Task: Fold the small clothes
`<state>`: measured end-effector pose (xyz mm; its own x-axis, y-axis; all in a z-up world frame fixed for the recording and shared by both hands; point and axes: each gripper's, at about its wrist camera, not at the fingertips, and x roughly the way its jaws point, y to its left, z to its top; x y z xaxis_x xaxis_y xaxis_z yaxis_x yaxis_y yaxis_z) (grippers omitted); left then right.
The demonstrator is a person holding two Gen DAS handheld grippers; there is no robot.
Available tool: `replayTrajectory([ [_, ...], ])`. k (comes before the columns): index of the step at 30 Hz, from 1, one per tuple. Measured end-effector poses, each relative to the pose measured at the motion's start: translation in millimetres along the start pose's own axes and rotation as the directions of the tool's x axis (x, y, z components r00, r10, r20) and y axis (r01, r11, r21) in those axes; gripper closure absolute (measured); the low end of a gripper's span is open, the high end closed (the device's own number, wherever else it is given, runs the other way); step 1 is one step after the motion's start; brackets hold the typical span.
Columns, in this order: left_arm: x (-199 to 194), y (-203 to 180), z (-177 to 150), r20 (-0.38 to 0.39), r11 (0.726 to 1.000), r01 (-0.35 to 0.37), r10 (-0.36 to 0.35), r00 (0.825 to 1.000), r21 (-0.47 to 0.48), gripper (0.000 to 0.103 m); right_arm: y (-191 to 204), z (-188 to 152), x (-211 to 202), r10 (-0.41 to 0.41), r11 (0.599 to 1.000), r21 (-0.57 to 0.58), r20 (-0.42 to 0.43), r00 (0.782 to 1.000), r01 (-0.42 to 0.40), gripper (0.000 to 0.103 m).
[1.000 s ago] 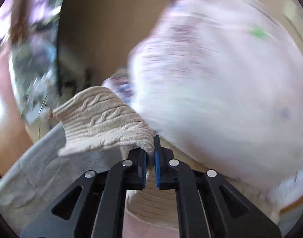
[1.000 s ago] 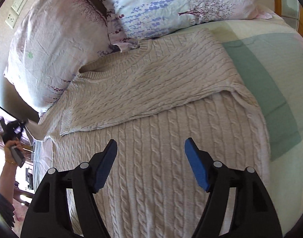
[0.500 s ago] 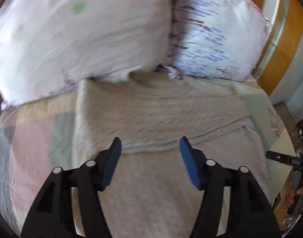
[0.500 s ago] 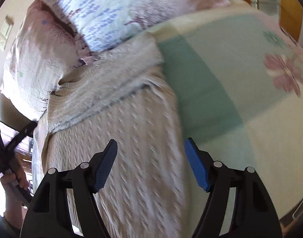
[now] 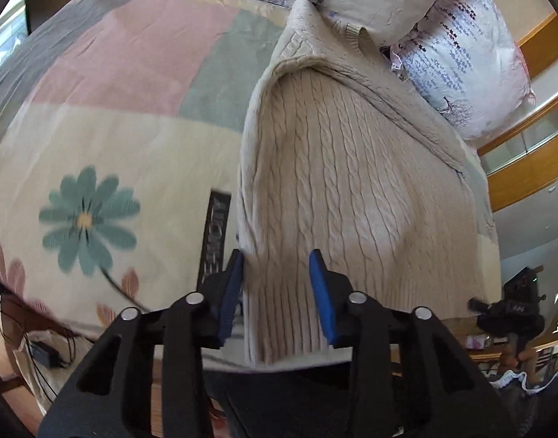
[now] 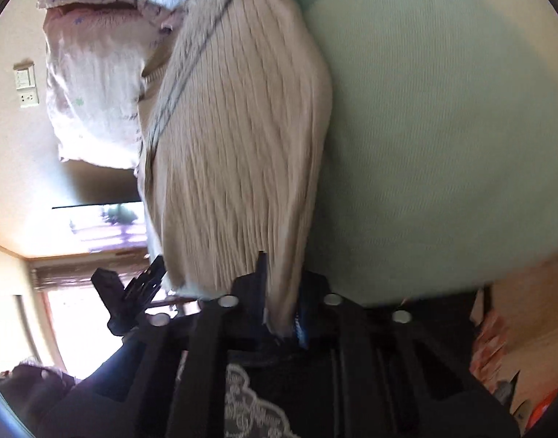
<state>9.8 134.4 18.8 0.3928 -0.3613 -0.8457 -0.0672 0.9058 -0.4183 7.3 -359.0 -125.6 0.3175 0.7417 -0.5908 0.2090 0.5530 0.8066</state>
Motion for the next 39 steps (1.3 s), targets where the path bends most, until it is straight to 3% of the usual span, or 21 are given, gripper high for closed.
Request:
replayTrajectory([
  [5, 5, -3, -12, -0.049, 0.999, 0.037, -0.038, 0.998, -0.031, 0.094, 13, -9, 6, 0.07, 0.997, -0.019, 0.001, 0.998, -0.07, 0.098],
  [7, 7, -7, -9, -0.06, 0.998, 0.062, -0.063, 0.996, -0.024, 0.096, 24, -1, 2, 0.103, 0.994, -0.041, 0.035, 0.994, -0.102, 0.098],
  [9, 5, -10, 5, -0.051, 0.99, 0.134, -0.136, 0.989, -0.035, 0.096, 40, 15, -8, 0.163, 0.986, -0.06, 0.094, 0.982, -0.158, 0.098],
  [11, -4, -11, 38, 0.01, 0.982, 0.188, -0.187, 0.982, -0.024, 0.097, 58, 36, -19, 0.227, 0.973, -0.086, 0.154, 0.962, -0.216, 0.098],
  [14, -14, -9, 106, 0.125, 0.973, 0.232, -0.229, 0.965, -0.006, 0.097, 90, 89, -30, 0.326, 0.944, -0.142, 0.258, 0.91, -0.298, 0.103],
  [17, -6, -35, 190, 0.208, 0.976, 0.194, -0.211, 0.955, 0.1, 0.097, 121, 154, -35, 0.401, 0.916, -0.169, 0.368, 0.839, -0.364, 0.103],
  [18, 3, -48, 210, 0.212, 0.976, 0.171, -0.196, 0.957, 0.131, 0.097, 133, 177, -36, 0.379, 0.925, -0.19, 0.404, 0.833, -0.329, 0.103],
  [20, 18, -69, 240, 0.189, 0.971, 0.183, -0.211, 0.959, 0.156, 0.097, 151, 212, -34, 0.276, 0.958, -0.197, 0.439, 0.855, -0.208, 0.102],
  [22, 31, -89, 257, 0.162, 0.968, 0.168, -0.199, 0.966, 0.188, 0.097, 160, 228, -21, 0.2, 0.976, -0.155, 0.364, 0.91, -0.152, 0.102],
  [24, 34, -99, 257, 0.146, 0.954, 0.176, -0.215, 0.966, 0.241, 0.096, 166, 213, -13, 0.054, 0.984, -0.18, 0.273, 0.96, -0.005, 0.096],
  [25, 36, -100, 254, 0.139, 0.952, 0.164, -0.205, 0.969, 0.259, 0.096, 162, 201, -12, -0.039, 0.976, -0.199, 0.248, 0.968, 0.09, 0.085],
  [28, 42, -93, 249, 0.106, 0.954, 0.174, -0.205, 0.973, 0.246, 0.096, 121, 170, -8, -0.223, 0.956, -0.158, 0.152, 0.963, 0.247, 0.082],
  [32, 50, -80, 248, 0.083, 0.964, 0.184, -0.203, 0.976, 0.193, 0.096, 78, 152, 0, -0.268, 0.96, -0.076, 0.031, 0.963, 0.27, 0.082],
  [35, 50, -75, 248, 0.077, 0.966, 0.176, -0.193, 0.978, 0.187, 0.096, 77, 151, 7, -0.198, 0.979, -0.055, -0.011, 0.98, 0.197, 0.082],
  [37, 51, -75, 250, 0.073, 0.968, 0.171, -0.187, 0.98, 0.181, 0.096, 77, 149, 17, -0.164, 0.985, -0.067, -0.061, 0.985, 0.159, 0.093],
  [39, 52, -73, 252, 0.071, 0.97, 0.172, -0.186, 0.98, 0.169, 0.096, 82, 149, 20, -0.139, 0.988, -0.073, -0.077, 0.987, 0.133, 0.095],
])
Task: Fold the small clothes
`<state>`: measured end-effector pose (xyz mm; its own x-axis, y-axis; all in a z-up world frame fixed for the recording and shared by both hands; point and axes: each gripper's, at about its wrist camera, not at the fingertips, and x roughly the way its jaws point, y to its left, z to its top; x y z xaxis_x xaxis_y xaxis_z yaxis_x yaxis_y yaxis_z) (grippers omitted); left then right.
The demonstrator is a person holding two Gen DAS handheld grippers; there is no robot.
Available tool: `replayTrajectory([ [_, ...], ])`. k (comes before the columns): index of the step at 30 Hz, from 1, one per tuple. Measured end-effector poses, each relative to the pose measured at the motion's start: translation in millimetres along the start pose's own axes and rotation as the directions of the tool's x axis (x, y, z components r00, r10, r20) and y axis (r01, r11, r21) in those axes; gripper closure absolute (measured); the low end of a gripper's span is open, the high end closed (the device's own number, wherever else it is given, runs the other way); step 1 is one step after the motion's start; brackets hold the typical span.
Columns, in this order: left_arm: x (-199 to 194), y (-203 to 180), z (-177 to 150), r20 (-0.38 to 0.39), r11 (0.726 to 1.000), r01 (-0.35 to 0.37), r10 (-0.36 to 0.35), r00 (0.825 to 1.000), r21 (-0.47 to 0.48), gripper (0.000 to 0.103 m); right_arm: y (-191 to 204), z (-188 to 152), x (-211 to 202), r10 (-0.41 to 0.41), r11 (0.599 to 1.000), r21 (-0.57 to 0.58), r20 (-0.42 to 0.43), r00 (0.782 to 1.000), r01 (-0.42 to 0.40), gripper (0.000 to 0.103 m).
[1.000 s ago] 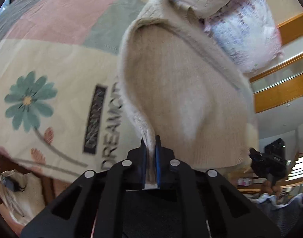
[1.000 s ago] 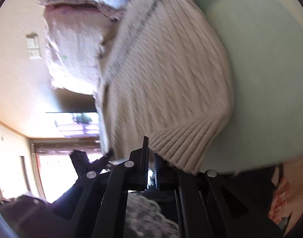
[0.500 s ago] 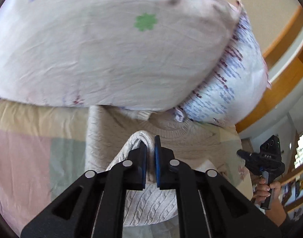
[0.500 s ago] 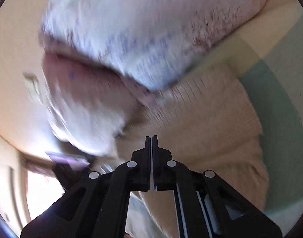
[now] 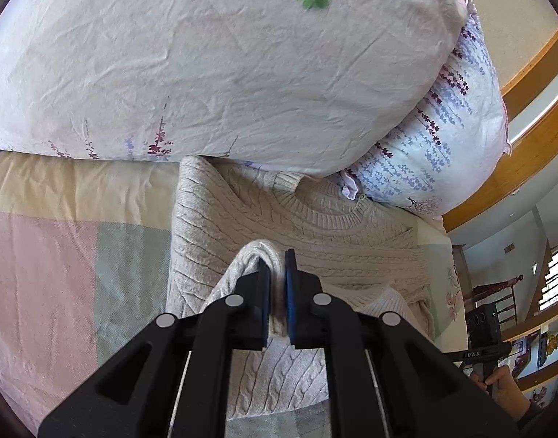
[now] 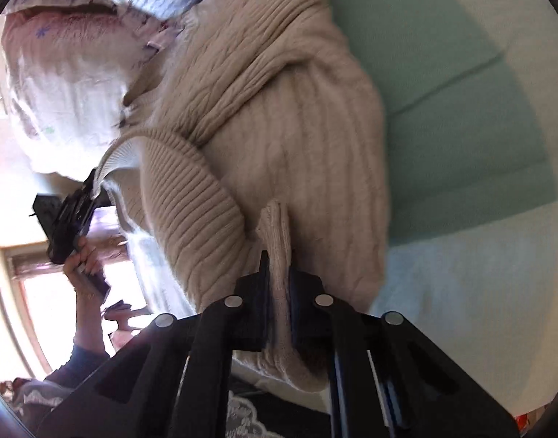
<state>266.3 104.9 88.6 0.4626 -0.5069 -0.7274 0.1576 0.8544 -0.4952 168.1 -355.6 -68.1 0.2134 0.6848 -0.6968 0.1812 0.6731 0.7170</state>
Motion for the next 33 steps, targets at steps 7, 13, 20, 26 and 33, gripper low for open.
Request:
replayTrajectory([
  [7, -8, -4, 31, 0.079, 1.0, 0.007, -0.007, 0.997, -0.002, 0.096, 35, 62, -83, 0.128, 0.992, -0.05, 0.351, 0.928, -0.118, 0.096],
  [13, 37, 8, 61, 0.053, 0.985, -0.167, 0.168, 0.984, -0.032, 0.069, 48, 144, -69, -0.025, 1.0, 0.008, 0.525, 0.851, 0.024, 0.088],
  [20, 27, 51, 39, -0.009, 0.979, -0.166, 0.166, 0.986, -0.116, 0.023, 41, 135, -42, -0.125, 0.992, 0.057, 0.494, 0.86, 0.111, 0.046],
  [26, 65, 70, 20, -0.153, 0.975, -0.058, 0.025, 0.988, -0.213, 0.046, 34, 126, -46, -0.097, 0.995, 0.059, 0.482, 0.871, 0.078, 0.045],
  [33, 74, 53, 12, -0.089, 0.954, 0.056, -0.086, 0.992, -0.293, 0.089, 17, 105, -65, -0.038, 0.999, 0.051, 0.476, 0.878, 0.015, 0.042],
])
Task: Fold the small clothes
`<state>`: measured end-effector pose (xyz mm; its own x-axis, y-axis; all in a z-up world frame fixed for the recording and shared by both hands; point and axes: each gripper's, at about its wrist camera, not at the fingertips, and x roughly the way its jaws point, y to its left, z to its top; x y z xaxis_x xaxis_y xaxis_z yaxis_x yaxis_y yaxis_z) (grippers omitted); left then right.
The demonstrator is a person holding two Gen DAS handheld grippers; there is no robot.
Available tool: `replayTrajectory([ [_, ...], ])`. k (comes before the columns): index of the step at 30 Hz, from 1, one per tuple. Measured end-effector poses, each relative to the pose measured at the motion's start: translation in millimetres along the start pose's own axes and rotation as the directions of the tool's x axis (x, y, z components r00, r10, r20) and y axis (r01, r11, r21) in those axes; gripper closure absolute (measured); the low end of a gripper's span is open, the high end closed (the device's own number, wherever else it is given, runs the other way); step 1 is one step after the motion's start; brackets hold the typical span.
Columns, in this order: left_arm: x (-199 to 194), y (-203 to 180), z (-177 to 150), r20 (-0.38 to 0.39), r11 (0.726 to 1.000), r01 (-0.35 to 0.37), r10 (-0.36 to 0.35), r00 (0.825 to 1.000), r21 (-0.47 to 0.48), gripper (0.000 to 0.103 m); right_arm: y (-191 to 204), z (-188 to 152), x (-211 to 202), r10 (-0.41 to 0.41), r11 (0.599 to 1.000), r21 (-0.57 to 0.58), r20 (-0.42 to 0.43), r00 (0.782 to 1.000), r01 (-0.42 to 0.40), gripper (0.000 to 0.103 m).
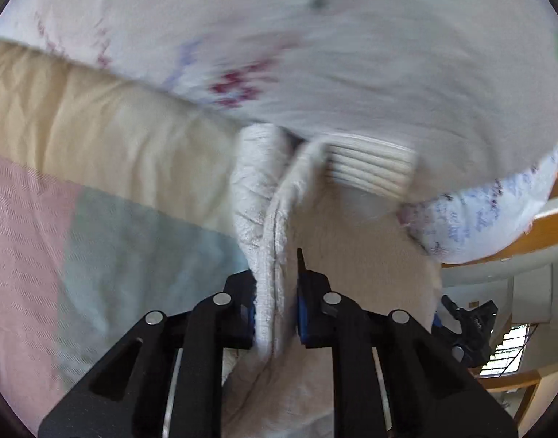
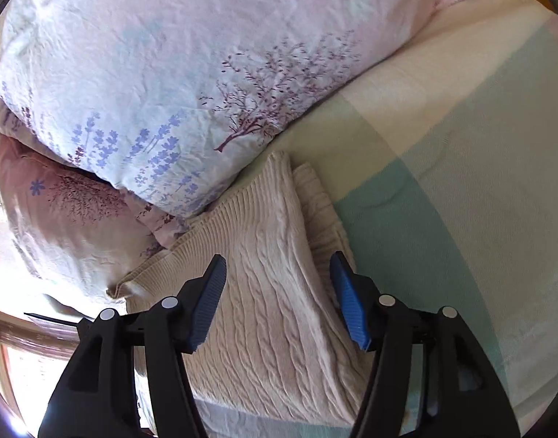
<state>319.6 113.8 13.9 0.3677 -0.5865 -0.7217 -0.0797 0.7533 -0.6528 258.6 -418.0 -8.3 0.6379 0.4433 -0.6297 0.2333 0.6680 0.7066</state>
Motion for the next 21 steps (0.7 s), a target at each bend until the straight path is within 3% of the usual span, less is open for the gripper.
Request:
replayTrajectory([
  [3, -6, -60, -12, -0.002, 0.989, 0.132, -0.132, 0.991, 0.064, 0.09, -17, -4, -25, -0.006, 1.0, 0.01, 0.021, 1.0, 0.006, 0.042],
  [7, 27, -171, -29, -0.061, 0.942, 0.273, -0.266, 0.962, 0.197, 0.09, -36, -6, -47, -0.039, 0.999, 0.022, 0.069, 0.997, 0.038, 0.042],
  [10, 89, -239, -49, -0.137, 0.899, 0.383, -0.361, 0.922, 0.213, 0.083, -49, 1, -57, -0.043, 0.998, 0.054, 0.093, 0.995, 0.038, 0.042],
  [11, 109, -254, -56, -0.188, 0.882, 0.422, -0.387, 0.903, 0.211, 0.071, -51, 3, -57, -0.047, 0.998, 0.054, 0.097, 0.994, 0.042, 0.042],
  [12, 128, -264, -61, -0.248, 0.87, 0.46, -0.412, 0.877, 0.179, 0.063, -54, 7, -59, -0.05, 0.998, 0.054, 0.094, 0.994, 0.045, 0.042],
  [13, 138, -266, -64, -0.278, 0.866, 0.482, -0.433, 0.857, 0.136, 0.063, -57, 10, -62, -0.045, 0.997, 0.062, 0.084, 0.995, 0.04, 0.04],
  [14, 139, -262, -65, -0.281, 0.857, 0.501, -0.456, 0.845, 0.117, 0.054, -58, 12, -63, -0.037, 0.997, 0.07, 0.077, 0.996, 0.031, 0.036],
  [15, 132, -255, -64, -0.252, 0.858, 0.494, -0.451, 0.856, 0.14, 0.036, -60, 15, -68, -0.018, 0.997, 0.073, 0.071, 0.997, 0.012, 0.021],
  [16, 121, -244, -61, -0.191, 0.876, 0.448, -0.415, 0.889, 0.179, 0.027, -62, 17, -72, -0.005, 0.998, 0.068, 0.066, 0.998, 0.001, 0.007],
  [17, 112, -233, -59, -0.14, 0.892, 0.401, -0.378, 0.915, 0.211, 0.021, -61, 20, -72, -0.001, 0.998, 0.063, 0.056, 0.998, -0.003, 0.004],
  [19, 98, -200, -54, -0.068, 0.928, 0.268, -0.26, 0.963, 0.26, 0.019, -58, 25, -60, 0.031, 0.998, 0.057, -0.01, 0.999, -0.03, 0.004],
  [21, 105, -171, -53, -0.087, 0.959, 0.153, -0.135, 0.987, 0.24, 0.019, -61, 30, -46, 0.072, 0.995, 0.078, -0.087, 0.994, -0.065, 0.004],
])
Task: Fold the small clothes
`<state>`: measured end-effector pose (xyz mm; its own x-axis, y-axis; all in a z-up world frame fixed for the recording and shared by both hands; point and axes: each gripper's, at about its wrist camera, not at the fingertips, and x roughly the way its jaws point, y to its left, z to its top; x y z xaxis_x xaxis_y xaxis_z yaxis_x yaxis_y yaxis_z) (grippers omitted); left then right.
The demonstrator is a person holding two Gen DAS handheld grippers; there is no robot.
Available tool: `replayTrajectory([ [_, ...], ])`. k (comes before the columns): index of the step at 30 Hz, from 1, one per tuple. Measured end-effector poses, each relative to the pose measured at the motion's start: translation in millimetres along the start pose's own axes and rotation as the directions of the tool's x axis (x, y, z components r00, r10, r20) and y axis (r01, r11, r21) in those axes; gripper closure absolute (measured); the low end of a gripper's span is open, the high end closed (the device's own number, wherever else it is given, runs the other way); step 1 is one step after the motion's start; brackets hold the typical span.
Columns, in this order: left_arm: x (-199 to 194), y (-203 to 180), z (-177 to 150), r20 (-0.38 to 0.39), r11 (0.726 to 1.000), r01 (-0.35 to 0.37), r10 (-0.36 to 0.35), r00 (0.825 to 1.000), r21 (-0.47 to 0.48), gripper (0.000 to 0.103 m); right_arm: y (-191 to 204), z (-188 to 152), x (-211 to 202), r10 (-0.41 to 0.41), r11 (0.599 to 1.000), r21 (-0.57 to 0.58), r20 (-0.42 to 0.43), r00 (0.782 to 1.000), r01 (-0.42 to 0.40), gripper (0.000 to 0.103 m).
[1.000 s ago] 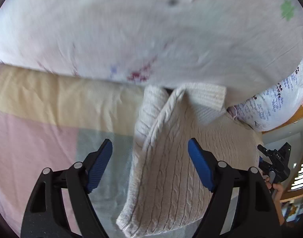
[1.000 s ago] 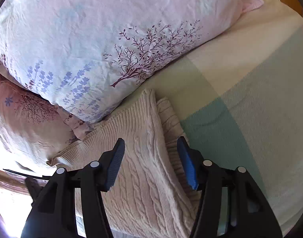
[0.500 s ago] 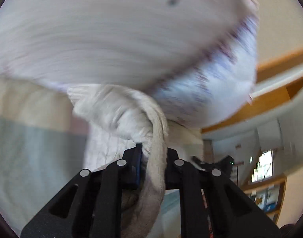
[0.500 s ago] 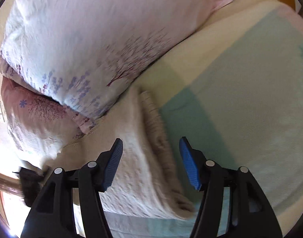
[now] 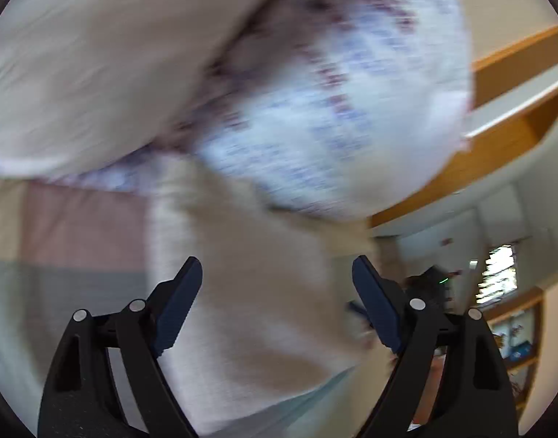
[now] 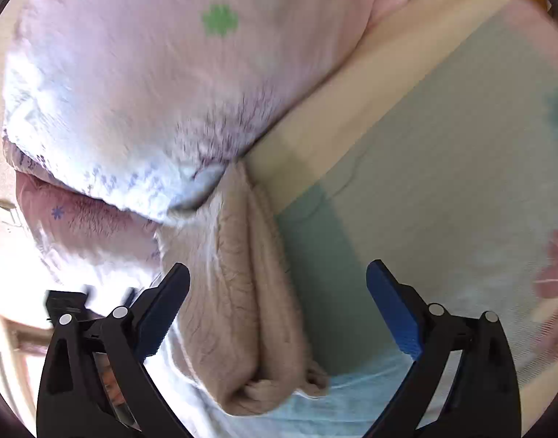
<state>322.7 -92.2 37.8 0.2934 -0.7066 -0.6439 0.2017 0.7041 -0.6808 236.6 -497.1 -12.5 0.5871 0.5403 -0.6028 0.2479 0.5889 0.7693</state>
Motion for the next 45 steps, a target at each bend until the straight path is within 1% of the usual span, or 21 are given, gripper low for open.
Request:
replayTrajectory([
  [6, 37, 39, -21, -0.132, 0.991, -0.133, 0.132, 0.982, 0.002, 0.02, 19, 3, 51, -0.022, 0.998, -0.054, -0.136, 0.991, 0.015, 0.004],
  [10, 61, 34, -24, -0.084, 0.996, -0.092, 0.092, 0.992, 0.0, 0.021, 33, -8, 64, -0.038, 0.994, -0.106, -0.158, 0.987, 0.022, 0.046],
  [12, 72, 30, -24, -0.067, 0.996, -0.089, 0.089, 0.994, 0.009, 0.045, 42, -13, 69, -0.056, 0.989, -0.147, -0.141, 0.988, 0.035, 0.063],
  [14, 70, 29, -21, -0.075, 0.999, -0.052, 0.052, 0.996, 0.003, 0.065, 48, -20, 60, -0.002, 0.991, -0.13, -0.117, 0.993, -0.013, 0.069],
  [17, 27, 28, -22, -0.06, 0.999, 0.034, -0.032, 0.998, 0.04, 0.069, 66, -38, 44, 0.076, 0.984, -0.152, -0.107, 0.991, -0.092, 0.07],
  [19, -6, 23, -31, -0.015, 0.99, -0.019, 0.021, 1.0, 0.142, 0.067, 81, -52, 52, 0.077, 0.977, -0.189, -0.13, 0.988, -0.101, 0.07],
  [21, -11, 24, -36, -0.002, 0.967, -0.137, 0.141, 0.99, 0.213, 0.055, 96, -69, 75, -0.002, 0.965, -0.26, -0.183, 0.983, -0.047, 0.061],
  [23, -11, 36, -40, 0.02, 0.917, -0.31, 0.315, 0.949, 0.249, 0.051, 103, -76, 88, -0.169, 0.94, -0.323, -0.148, 0.974, 0.113, 0.056],
  [24, -20, 43, -41, 0.032, 0.895, -0.367, 0.371, 0.928, 0.254, 0.049, 105, -77, 84, -0.181, 0.938, -0.32, -0.114, 0.977, 0.136, 0.055],
  [25, -30, 45, -45, 0.056, 0.884, -0.392, 0.392, 0.918, 0.256, 0.045, 107, -78, 69, -0.131, 0.95, -0.293, -0.048, 0.99, 0.112, 0.055],
  [27, -57, 42, -60, 0.156, 0.858, -0.438, 0.41, 0.898, 0.266, 0.019, 109, -83, 43, -0.049, 0.962, -0.265, 0.049, 0.998, 0.06, 0.054],
  [29, -80, 36, -76, 0.243, 0.828, -0.487, 0.429, 0.87, 0.279, 0.013, 114, -87, 39, -0.042, 0.962, -0.269, 0.042, 0.998, 0.052, 0.054],
  [31, -89, 24, -88, 0.264, 0.829, -0.492, 0.429, 0.864, 0.266, 0.011, 120, -92, 54, -0.093, 0.948, -0.307, -0.004, 0.996, 0.087, 0.056],
  [32, -99, 26, -89, 0.264, 0.835, -0.487, 0.424, 0.866, 0.255, 0.008, 124, -93, 64, -0.117, 0.942, -0.318, -0.016, 0.993, 0.106, 0.061],
  [33, -101, 24, -96, 0.265, 0.84, -0.487, 0.426, 0.865, 0.24, 0.006, 128, -96, 79, -0.16, 0.932, -0.334, -0.031, 0.987, 0.14, 0.093],
  [35, -119, 24, -110, 0.274, 0.839, -0.507, 0.449, 0.851, 0.2, 0.002, 132, -97, 95, -0.226, 0.91, -0.357, 0.003, 0.974, 0.212, 0.093],
  [38, -128, 20, -131, 0.294, 0.841, -0.523, 0.47, 0.832, 0.138, 0.002, 125, -78, 92, -0.26, 0.924, -0.266, 0.088, 0.961, 0.275, 0.093],
  [40, -129, 24, -148, 0.287, 0.85, -0.517, 0.473, 0.833, 0.102, 0.002, 121, -68, 98, -0.295, 0.921, -0.242, 0.074, 0.953, 0.304, 0.091],
  [42, -130, 24, -165, 0.289, 0.837, -0.541, 0.499, 0.817, 0.085, 0.002, 126, -68, 90, -0.285, 0.916, -0.269, 0.079, 0.955, 0.296, 0.087],
  [44, -129, 24, -179, 0.285, 0.819, -0.567, 0.526, 0.801, 0.083, 0.002, 139, -83, 67, -0.233, 0.912, -0.316, 0.128, 0.964, 0.263, 0.077],
  [45, -129, 23, -186, 0.282, 0.814, -0.574, 0.534, 0.797, 0.083, 0.002, 142, -96, 52, -0.18, 0.913, -0.344, 0.138, 0.974, 0.218, 0.057],
])
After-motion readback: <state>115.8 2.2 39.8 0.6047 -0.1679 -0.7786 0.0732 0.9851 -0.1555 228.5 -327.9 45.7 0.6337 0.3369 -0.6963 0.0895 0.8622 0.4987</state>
